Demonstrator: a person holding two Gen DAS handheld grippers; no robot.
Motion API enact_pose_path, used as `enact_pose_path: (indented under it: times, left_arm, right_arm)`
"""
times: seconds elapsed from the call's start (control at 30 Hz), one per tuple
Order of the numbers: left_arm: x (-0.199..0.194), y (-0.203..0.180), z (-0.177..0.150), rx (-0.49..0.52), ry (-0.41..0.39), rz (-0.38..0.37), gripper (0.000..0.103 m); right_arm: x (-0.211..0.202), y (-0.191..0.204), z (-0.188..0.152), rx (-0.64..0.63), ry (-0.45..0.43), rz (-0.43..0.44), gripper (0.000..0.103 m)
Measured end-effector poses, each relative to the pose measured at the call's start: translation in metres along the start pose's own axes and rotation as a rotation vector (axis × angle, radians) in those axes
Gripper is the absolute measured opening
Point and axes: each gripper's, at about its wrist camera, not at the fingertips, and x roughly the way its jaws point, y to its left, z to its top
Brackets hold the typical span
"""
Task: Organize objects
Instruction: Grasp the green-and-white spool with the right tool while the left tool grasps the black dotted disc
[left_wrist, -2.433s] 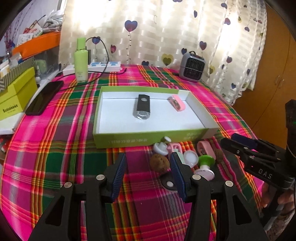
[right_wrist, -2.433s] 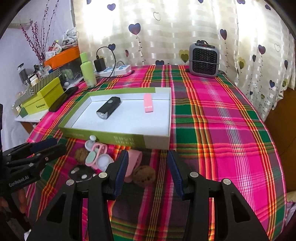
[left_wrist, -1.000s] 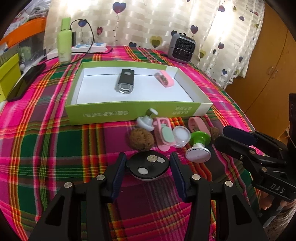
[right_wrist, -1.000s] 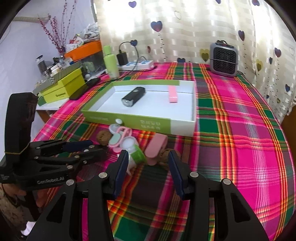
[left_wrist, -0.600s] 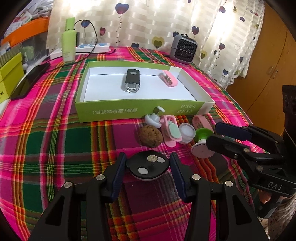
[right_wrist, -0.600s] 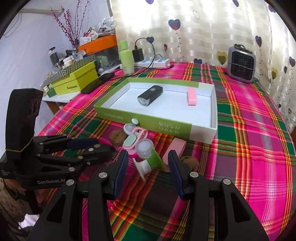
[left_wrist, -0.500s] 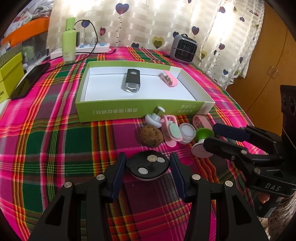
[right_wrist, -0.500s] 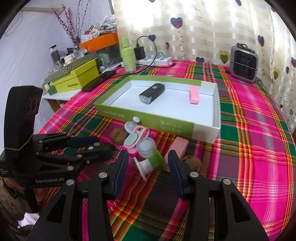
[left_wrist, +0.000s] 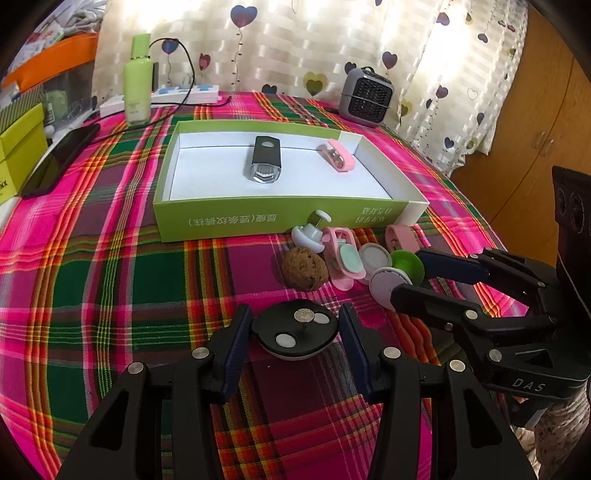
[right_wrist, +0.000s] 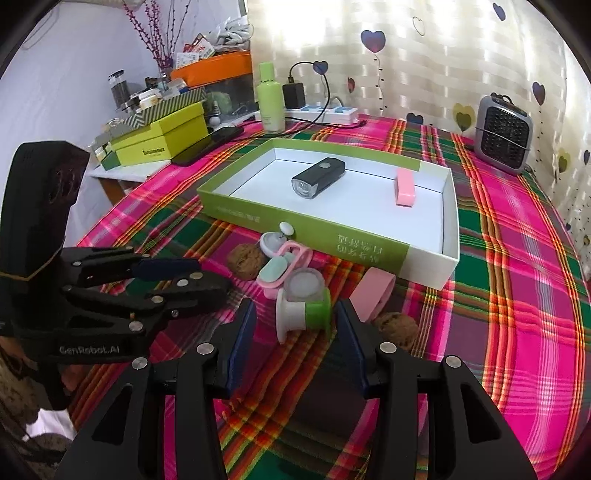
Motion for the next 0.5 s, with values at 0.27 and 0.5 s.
enact_pose_path:
  times: [0.27, 0.5]
  left_arm:
    - [0.0, 0.0, -0.002, 0.007, -0.002, 0.0, 0.047]
    - [-0.001, 0.001, -0.002, 0.008, -0.003, 0.005, 0.047]
  right_arm:
    - [0.015, 0.0, -0.002, 0.019, 0.053, -0.067, 0.046]
    - [0.014, -0.003, 0.0, 0.043, 0.041, -0.056, 0.046]
